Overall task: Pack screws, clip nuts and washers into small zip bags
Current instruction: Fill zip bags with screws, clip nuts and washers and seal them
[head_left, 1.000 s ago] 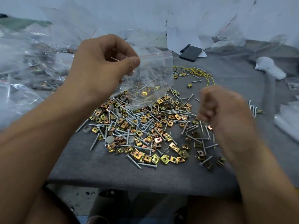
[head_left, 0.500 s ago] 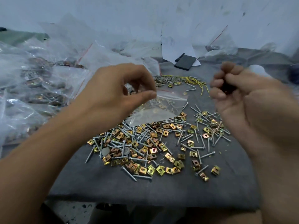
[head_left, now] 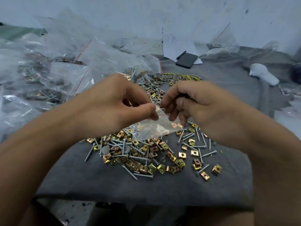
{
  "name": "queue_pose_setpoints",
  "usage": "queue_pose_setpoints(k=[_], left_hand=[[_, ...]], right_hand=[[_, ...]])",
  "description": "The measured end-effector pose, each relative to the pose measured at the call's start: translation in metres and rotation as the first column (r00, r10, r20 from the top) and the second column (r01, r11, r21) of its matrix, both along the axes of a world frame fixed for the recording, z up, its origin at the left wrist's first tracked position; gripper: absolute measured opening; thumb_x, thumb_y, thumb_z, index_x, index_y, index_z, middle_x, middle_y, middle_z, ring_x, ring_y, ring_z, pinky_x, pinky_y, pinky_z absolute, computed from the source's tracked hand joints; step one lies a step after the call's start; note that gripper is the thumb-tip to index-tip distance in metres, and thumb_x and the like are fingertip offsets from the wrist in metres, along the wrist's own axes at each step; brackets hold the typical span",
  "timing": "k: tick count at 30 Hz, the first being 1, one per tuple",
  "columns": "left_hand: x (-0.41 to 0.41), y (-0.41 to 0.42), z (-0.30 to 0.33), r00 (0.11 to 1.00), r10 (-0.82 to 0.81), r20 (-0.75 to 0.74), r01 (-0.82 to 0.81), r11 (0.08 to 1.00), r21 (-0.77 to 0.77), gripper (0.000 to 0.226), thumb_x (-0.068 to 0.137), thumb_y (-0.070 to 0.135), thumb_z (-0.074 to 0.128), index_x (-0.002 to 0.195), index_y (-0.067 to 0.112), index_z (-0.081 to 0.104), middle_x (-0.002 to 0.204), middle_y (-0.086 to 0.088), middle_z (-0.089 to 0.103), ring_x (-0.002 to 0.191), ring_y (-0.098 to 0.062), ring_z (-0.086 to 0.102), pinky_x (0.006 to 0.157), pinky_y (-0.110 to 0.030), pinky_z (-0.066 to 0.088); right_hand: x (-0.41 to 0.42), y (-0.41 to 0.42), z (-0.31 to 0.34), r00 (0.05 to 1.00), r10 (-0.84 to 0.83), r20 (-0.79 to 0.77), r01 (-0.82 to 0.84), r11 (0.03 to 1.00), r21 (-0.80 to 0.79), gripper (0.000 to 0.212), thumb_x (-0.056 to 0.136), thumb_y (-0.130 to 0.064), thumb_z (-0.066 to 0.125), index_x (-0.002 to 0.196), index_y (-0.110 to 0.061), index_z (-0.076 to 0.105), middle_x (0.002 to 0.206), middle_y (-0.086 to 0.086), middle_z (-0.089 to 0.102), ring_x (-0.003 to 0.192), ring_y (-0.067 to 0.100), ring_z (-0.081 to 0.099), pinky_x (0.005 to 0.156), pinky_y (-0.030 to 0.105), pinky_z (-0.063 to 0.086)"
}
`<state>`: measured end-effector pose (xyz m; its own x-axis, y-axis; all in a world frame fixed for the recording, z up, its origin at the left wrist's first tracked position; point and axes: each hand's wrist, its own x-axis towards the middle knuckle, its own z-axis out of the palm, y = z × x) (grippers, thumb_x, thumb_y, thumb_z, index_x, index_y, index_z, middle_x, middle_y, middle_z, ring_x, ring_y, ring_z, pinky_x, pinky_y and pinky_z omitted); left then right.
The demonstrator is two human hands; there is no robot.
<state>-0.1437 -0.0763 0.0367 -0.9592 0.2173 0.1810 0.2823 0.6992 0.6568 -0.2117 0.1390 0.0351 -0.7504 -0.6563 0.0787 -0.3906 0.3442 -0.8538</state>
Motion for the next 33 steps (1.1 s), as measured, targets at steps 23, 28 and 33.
queue_pose_setpoints(k=[23,28,33], left_hand=[[-0.002,0.010,-0.001,0.935,0.208,-0.288,-0.185,0.977,0.106,0.016,0.099,0.018,0.070,0.096,0.022,0.086,0.096,0.007,0.077,0.088,-0.013,0.074,0.079,-0.043,0.060],[-0.001,0.016,-0.001,0.913,0.181,-0.365,-0.172,0.983,0.056,0.016,0.099,0.015,0.070,0.098,0.016,0.086,0.099,0.008,0.076,0.088,-0.009,0.073,0.080,-0.029,0.058],[-0.002,0.024,-0.003,0.893,0.120,-0.434,-0.174,0.981,-0.086,0.017,0.098,0.018,0.071,0.092,0.014,0.086,0.097,0.005,0.075,0.079,-0.009,0.070,0.075,-0.021,0.051]], right_hand=[[0.020,-0.002,0.015,0.966,-0.105,-0.237,0.150,0.972,0.179,0.036,0.108,-0.007,0.047,0.111,-0.029,0.075,0.082,-0.002,0.076,0.058,0.001,0.057,0.063,0.027,0.044],[0.017,-0.010,0.009,0.964,-0.125,-0.234,0.187,0.946,0.264,0.033,0.105,-0.003,0.049,0.111,-0.024,0.074,0.089,-0.001,0.076,0.074,0.005,0.060,0.070,0.027,0.047],[0.014,0.001,-0.005,0.931,-0.229,0.283,0.282,0.945,-0.164,0.036,0.106,0.009,0.043,0.098,-0.006,0.075,0.082,0.013,0.076,0.056,0.005,0.057,0.052,0.016,0.045]])
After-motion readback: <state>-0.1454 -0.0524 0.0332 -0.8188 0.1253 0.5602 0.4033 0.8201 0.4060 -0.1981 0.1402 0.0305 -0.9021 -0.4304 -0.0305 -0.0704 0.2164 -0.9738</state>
